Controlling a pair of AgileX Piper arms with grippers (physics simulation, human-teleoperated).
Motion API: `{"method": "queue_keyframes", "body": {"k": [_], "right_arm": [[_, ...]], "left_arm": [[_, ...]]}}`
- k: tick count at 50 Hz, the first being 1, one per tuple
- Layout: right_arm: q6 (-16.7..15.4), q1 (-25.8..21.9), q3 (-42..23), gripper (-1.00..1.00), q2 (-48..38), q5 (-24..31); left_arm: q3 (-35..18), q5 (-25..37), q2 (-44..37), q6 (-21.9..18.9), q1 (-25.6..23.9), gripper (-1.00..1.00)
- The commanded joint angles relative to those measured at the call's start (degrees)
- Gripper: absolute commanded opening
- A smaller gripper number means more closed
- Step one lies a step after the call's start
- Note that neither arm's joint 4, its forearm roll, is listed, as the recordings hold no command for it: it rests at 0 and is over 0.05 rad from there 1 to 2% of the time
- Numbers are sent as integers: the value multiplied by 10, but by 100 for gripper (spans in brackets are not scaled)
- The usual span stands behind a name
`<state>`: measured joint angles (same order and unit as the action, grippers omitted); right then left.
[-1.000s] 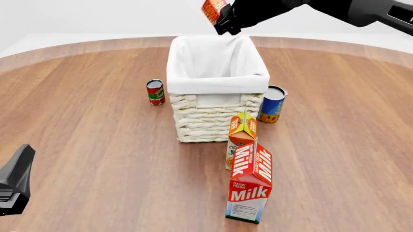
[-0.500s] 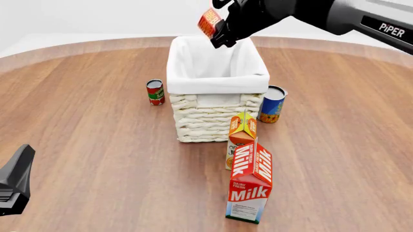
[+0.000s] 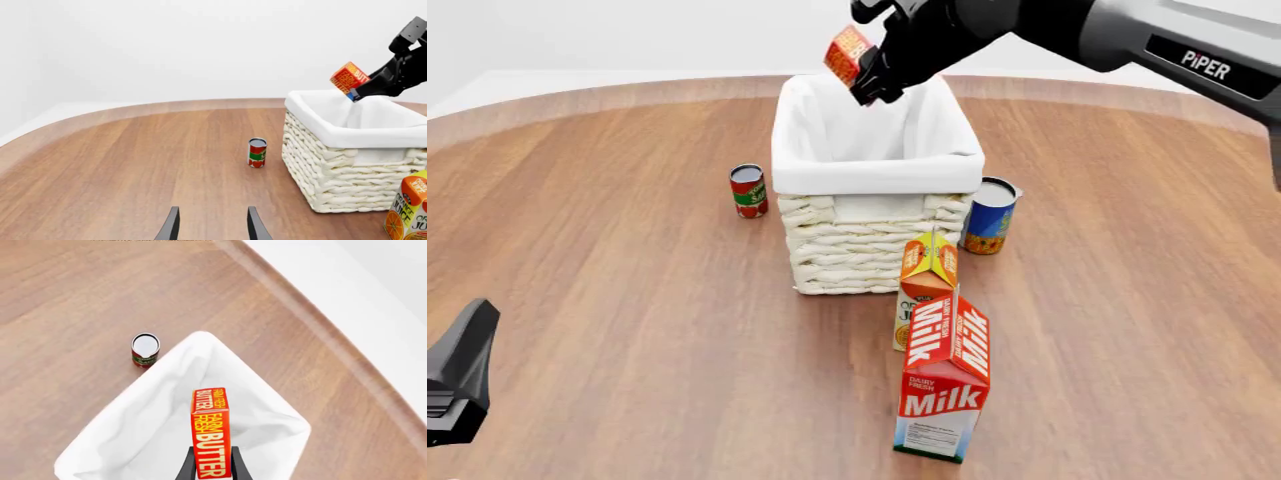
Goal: Pick up the butter and put it in the basket.
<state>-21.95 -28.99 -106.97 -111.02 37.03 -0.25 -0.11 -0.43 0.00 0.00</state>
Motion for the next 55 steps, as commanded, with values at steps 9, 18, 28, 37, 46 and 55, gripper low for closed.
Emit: {"method": "queue_keyframes", "body": {"k": [9,18,28,37,46,55], "right_arm": [[26,-8,-34,-100,-12,14],[28,-6,-29,-100,-25,7],[26,-4,-27,-100,-34,3],[25,-3,-20,-100,-42,-4],[19,5,-13,-100,-53,-12],[14,10,-12,-100,-61,-17]], "left_arm": [[0,0,0,0,0,100],[0,0,0,0,0,100],[0,0,0,0,0,100],[0,0,0,0,0,100],[0,0,0,0,0,100],[0,0,0,0,0,100]]}}
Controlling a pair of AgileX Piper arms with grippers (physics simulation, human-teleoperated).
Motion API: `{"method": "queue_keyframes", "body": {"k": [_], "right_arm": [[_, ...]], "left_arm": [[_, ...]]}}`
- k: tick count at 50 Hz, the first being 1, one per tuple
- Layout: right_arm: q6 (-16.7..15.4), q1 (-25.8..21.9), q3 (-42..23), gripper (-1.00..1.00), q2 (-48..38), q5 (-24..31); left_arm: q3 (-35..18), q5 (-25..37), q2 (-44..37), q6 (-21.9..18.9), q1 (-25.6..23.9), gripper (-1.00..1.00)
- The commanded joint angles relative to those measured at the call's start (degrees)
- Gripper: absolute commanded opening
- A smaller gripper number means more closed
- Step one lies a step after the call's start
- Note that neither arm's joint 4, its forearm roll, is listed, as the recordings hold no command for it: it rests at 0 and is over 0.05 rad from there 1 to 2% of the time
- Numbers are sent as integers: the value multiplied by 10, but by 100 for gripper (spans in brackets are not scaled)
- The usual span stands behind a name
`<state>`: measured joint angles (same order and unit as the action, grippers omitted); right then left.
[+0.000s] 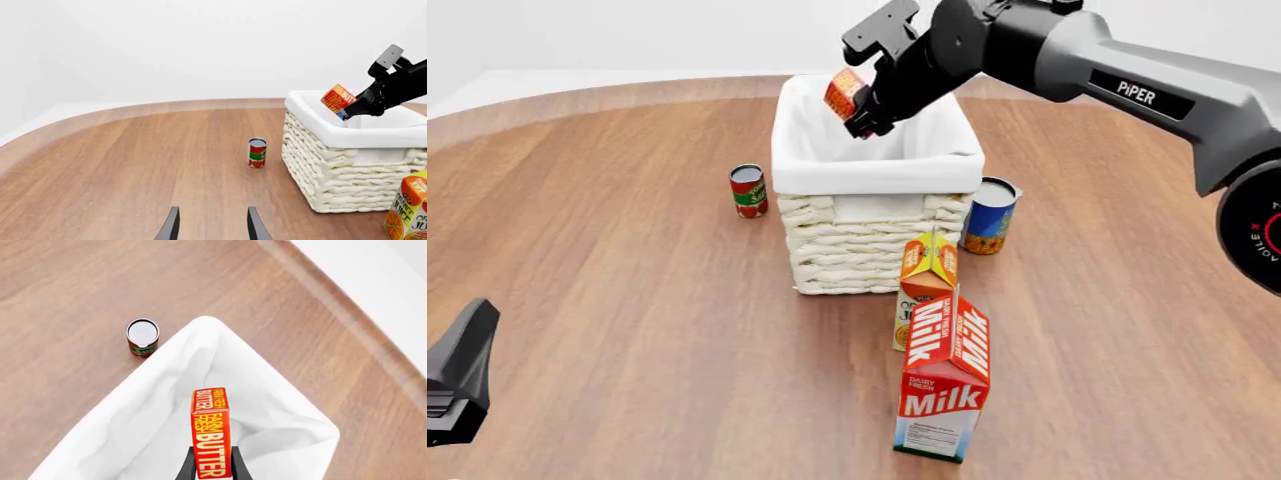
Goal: Pick up the butter and put it in the basket.
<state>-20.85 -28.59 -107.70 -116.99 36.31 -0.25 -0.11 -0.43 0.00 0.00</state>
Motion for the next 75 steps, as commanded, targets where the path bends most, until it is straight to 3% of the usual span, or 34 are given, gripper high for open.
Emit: {"method": "queue_keyframes", "body": {"k": [1,19,21,22,57,75], "right_arm": [[3,7,-6,-100,-3,-10],[-1,10,-16,-100,-11,-11],[-12,15,-17,-100,-14,-14],[-16,12,-8,100,-9,-19],[-15,9,18,100,6,-35],[40,10,94,100,109,-89]], "left_arm": [[0,0,0,0,0,100],[0,0,0,0,0,100],[0,0,0,0,0,100],[0,0,0,0,0,100],[0,0,0,0,0,100],[0,0,0,0,0,100]]}}
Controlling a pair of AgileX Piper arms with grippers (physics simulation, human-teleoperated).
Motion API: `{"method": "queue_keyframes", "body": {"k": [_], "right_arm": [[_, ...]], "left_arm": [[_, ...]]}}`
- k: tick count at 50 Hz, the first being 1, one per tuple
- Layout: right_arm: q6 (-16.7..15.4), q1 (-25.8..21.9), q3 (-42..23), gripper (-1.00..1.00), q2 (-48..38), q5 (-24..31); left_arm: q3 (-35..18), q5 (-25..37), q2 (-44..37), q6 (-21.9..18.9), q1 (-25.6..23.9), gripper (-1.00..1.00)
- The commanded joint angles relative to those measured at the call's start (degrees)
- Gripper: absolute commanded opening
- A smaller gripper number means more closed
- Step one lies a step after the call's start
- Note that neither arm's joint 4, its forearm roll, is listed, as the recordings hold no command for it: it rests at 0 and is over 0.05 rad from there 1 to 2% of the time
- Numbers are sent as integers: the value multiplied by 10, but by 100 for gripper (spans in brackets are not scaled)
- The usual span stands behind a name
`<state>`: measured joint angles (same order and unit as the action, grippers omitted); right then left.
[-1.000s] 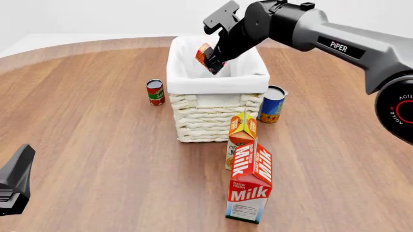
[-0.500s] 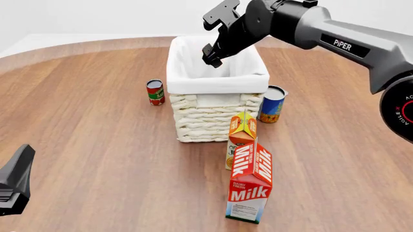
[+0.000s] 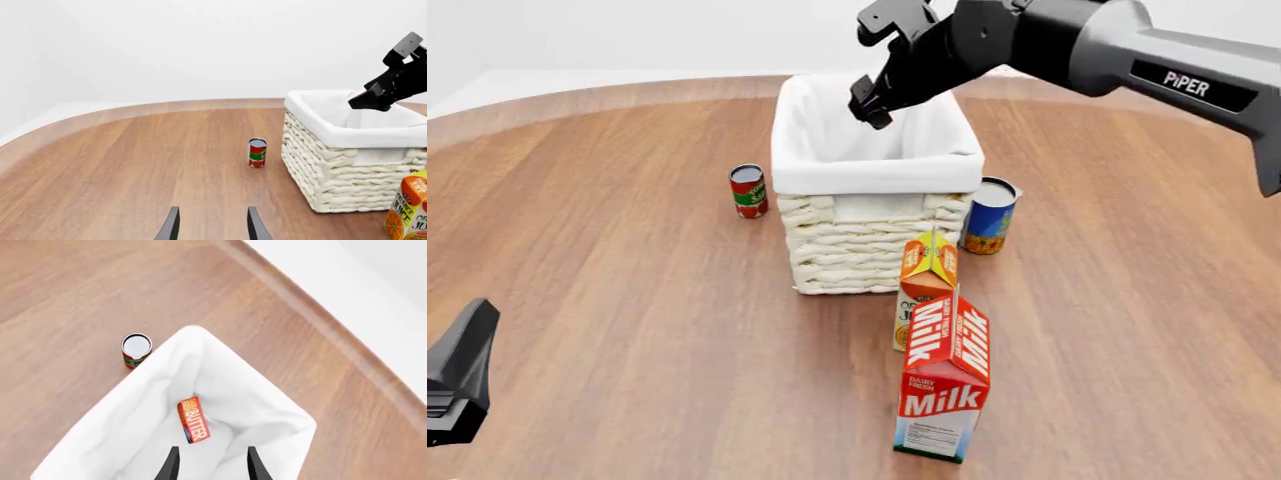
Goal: Pick up the butter and put it in the basket.
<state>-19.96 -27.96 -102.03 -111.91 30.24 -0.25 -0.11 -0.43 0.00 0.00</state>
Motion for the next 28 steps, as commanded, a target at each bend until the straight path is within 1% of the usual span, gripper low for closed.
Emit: {"method": "queue_keyframes", "body": {"k": [1,3,5,7,8,9,11,12,13,14,15,16,17,18,19,20,21,22,23,25,26,28], "right_arm": [[32,6,44,100,68,-36],[45,9,51,100,82,-41],[43,14,69,100,96,-58],[74,14,82,100,118,-71],[79,15,91,100,128,-81],[84,17,111,100,148,-105],[125,27,133,100,175,-139],[129,24,154,100,187,-156],[161,30,198,100,218,-200],[161,30,200,100,219,-201],[176,37,212,100,226,-217],[179,35,233,100,237,-234],[192,33,259,100,252,-255],[202,37,271,100,259,-267],[213,43,305,100,282,-298],[213,43,306,100,282,-299],[233,49,338,100,307,-321],[233,49,339,100,308,-322],[239,50,357,100,322,-335],[264,45,387,100,344,-342],[262,45,400,100,354,-347],[269,43,424,100,374,-352]], "left_arm": [[0,0,0,0,0,100],[0,0,0,0,0,100],[0,0,0,0,0,100],[0,0,0,0,0,100],[0,0,0,0,0,100],[0,0,0,0,0,100],[0,0,0,0,0,100],[0,0,0,0,0,100],[0,0,0,0,0,100],[0,0,0,0,0,100],[0,0,0,0,0,100],[0,0,0,0,0,100],[0,0,0,0,0,100],[0,0,0,0,0,100],[0,0,0,0,0,100],[0,0,0,0,0,100],[0,0,0,0,0,100],[0,0,0,0,0,100],[0,0,0,0,0,100],[0,0,0,0,0,100],[0,0,0,0,0,100],[0,0,0,0,0,100]]}}
